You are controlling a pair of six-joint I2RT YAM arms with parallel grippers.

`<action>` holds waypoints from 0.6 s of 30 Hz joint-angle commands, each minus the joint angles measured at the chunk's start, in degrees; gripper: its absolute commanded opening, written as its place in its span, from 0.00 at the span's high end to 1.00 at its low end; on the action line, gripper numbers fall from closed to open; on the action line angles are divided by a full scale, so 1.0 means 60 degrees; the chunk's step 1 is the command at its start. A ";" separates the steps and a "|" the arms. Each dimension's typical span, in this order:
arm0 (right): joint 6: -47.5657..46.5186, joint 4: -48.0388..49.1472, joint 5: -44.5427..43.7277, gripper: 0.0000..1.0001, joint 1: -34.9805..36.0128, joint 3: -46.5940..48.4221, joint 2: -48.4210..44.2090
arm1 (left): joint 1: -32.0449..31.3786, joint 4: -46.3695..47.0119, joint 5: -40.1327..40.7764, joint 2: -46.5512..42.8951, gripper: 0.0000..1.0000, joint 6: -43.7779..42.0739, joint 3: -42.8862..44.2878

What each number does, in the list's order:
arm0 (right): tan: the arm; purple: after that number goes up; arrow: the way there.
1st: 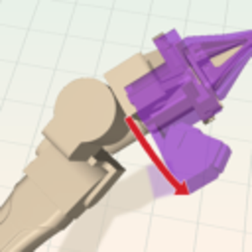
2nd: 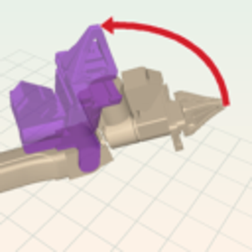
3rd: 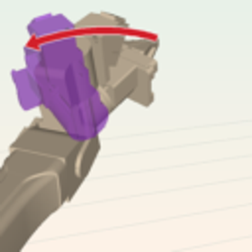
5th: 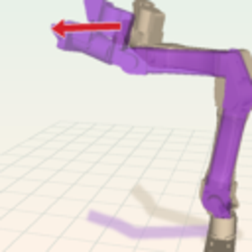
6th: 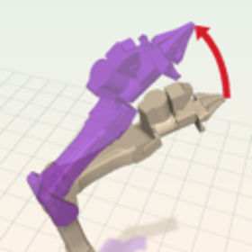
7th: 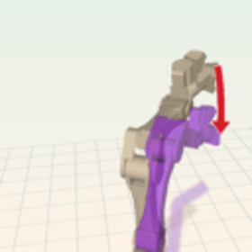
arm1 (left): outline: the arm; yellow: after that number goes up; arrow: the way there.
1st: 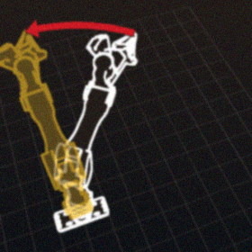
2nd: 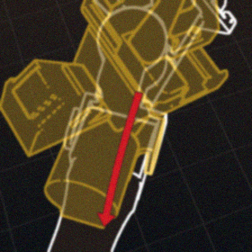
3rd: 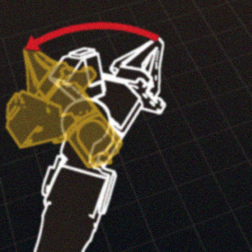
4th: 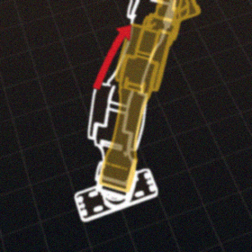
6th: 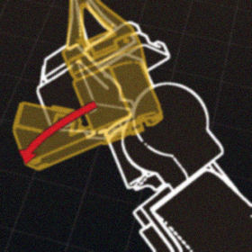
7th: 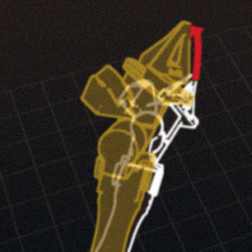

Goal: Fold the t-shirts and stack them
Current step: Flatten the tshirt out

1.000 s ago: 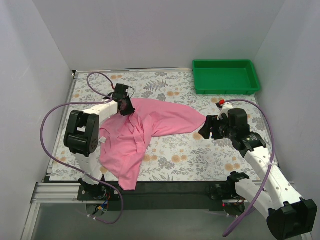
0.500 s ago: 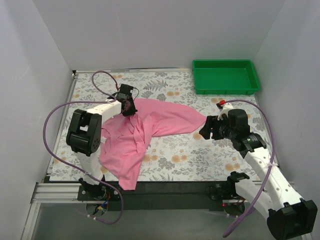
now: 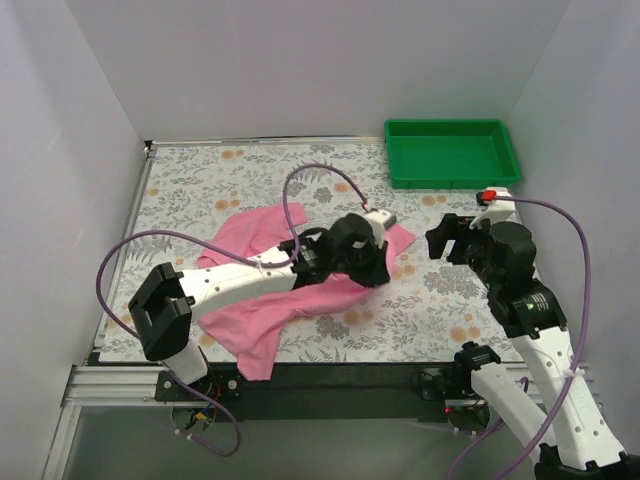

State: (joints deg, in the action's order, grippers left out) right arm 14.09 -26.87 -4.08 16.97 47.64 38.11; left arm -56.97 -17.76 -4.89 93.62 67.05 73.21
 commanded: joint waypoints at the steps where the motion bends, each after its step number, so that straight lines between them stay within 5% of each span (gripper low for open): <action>1: -0.0136 0.0216 -0.1691 0.29 -0.0001 0.0366 -0.0621 | -0.1225 0.0513 -0.2023 -0.0297 0.96 -0.0493 -0.0147; 5: -0.0077 0.0333 -0.3112 0.22 0.0013 0.0176 -0.1208 | -0.1989 0.0675 -0.2448 -0.0223 0.75 -0.1388 0.0102; 8: -0.0209 0.0377 -0.2955 0.22 -0.0002 0.0059 -0.1254 | -0.2019 0.0791 -0.2890 -0.0339 0.63 -0.1521 0.0205; 9: -0.0209 0.0377 -0.2808 0.23 0.0013 -0.0028 -0.1196 | -0.2004 0.0835 -0.2892 -0.0413 0.49 -0.1536 0.0148; 11: -0.0136 0.0406 -0.2181 0.24 -0.0001 -0.0146 -0.0918 | -0.2004 0.0909 -0.2673 -0.0748 0.39 -0.1536 0.0016; 14: -0.0092 0.0597 -0.0847 0.26 0.0013 -0.0513 -0.0260 | -0.1755 0.0748 -0.1910 -0.1146 0.36 -0.1376 -0.0410; 18: 0.0258 0.0699 0.0575 0.29 0.0013 -0.0849 0.0985 | 0.0068 0.0616 -0.1546 -0.2197 0.39 -0.0585 -0.1462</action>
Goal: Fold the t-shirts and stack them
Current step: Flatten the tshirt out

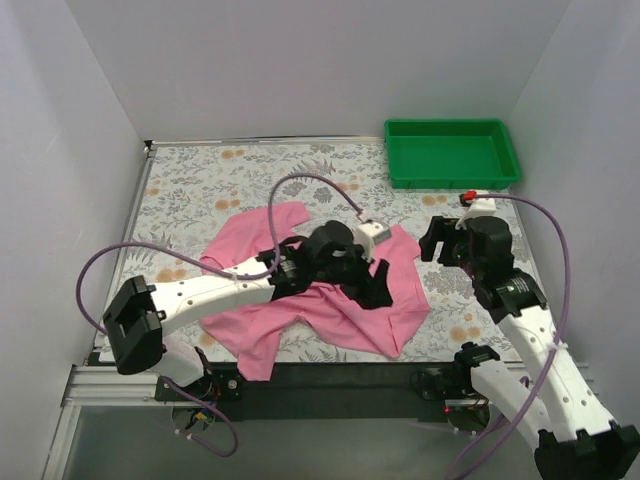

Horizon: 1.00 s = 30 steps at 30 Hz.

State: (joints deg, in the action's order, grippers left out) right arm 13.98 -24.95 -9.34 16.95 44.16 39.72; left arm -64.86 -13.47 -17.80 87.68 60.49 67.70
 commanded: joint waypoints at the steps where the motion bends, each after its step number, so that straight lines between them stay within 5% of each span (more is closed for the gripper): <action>1: 0.0350 0.0393 0.1527 0.30 0.0017 -0.0372 0.1153 | 0.1797 -0.0170 0.0812 -0.1384 0.41 0.0640 -0.0793; 6: 0.0381 0.0774 0.2977 0.40 0.0017 -0.0812 0.2327 | 0.4621 -0.0903 0.2190 -0.1650 0.47 0.0934 -0.1571; 12: 0.0438 0.1447 0.3901 0.55 0.0017 -0.1090 0.3763 | 0.6793 -0.0787 0.3304 -0.0158 0.67 0.1549 -0.1528; 22: 0.0878 0.2181 0.3975 0.64 0.0002 -0.1984 0.5419 | 0.7441 -0.0464 0.4299 0.2100 0.75 0.1593 -0.0839; 30: 0.1859 0.1845 0.3301 0.60 -0.0217 -0.3418 0.4720 | 0.8304 -0.0787 0.5427 0.2511 0.85 0.2091 -0.1351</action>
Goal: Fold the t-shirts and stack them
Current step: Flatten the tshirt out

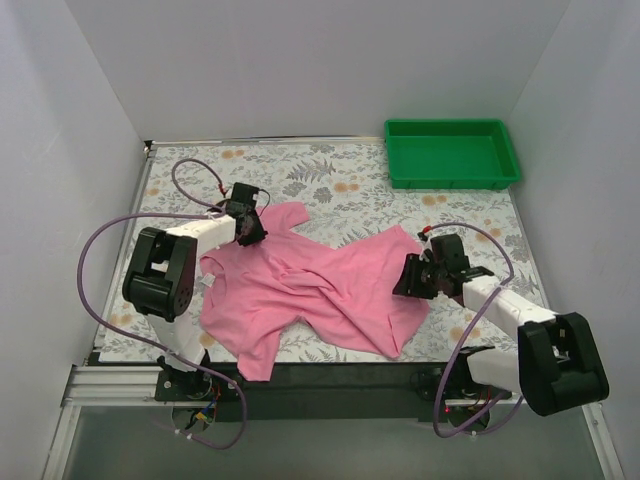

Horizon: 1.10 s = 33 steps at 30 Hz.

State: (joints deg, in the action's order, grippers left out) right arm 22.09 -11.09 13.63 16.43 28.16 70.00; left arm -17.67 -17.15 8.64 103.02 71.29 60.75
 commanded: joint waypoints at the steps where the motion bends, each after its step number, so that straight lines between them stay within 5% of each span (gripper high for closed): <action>1: 0.0610 -0.0611 -0.0572 0.60 -0.0246 -0.0942 -0.0488 | 0.0542 -0.0189 0.1267 -0.0075 0.85 0.0335 -0.0295; 15: 0.2295 -0.2794 -0.1055 0.54 -0.0613 -0.1911 -0.3286 | 0.2797 -0.0702 0.1182 -0.1449 0.86 0.1287 -0.1628; 21: 0.2004 -0.3132 -0.0837 0.53 -0.0599 -0.1546 -0.3887 | 0.3209 -0.0380 0.0144 -0.2711 0.75 0.1435 -0.2141; 26: 0.0994 -0.2825 -0.0295 0.53 -0.0584 0.0134 -0.3406 | 0.1939 -0.0188 -0.1015 -0.3750 0.57 0.0820 -0.1997; 33: 0.0275 -0.2005 -0.0819 0.47 -0.0584 0.2277 -0.1373 | -0.0188 -0.0525 -0.1206 -0.3739 0.49 -0.0132 -0.1207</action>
State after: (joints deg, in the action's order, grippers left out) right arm 27.55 -26.46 11.00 13.08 36.60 57.58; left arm -15.62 -19.25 3.05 80.66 74.22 50.22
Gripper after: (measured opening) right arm 0.524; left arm 0.510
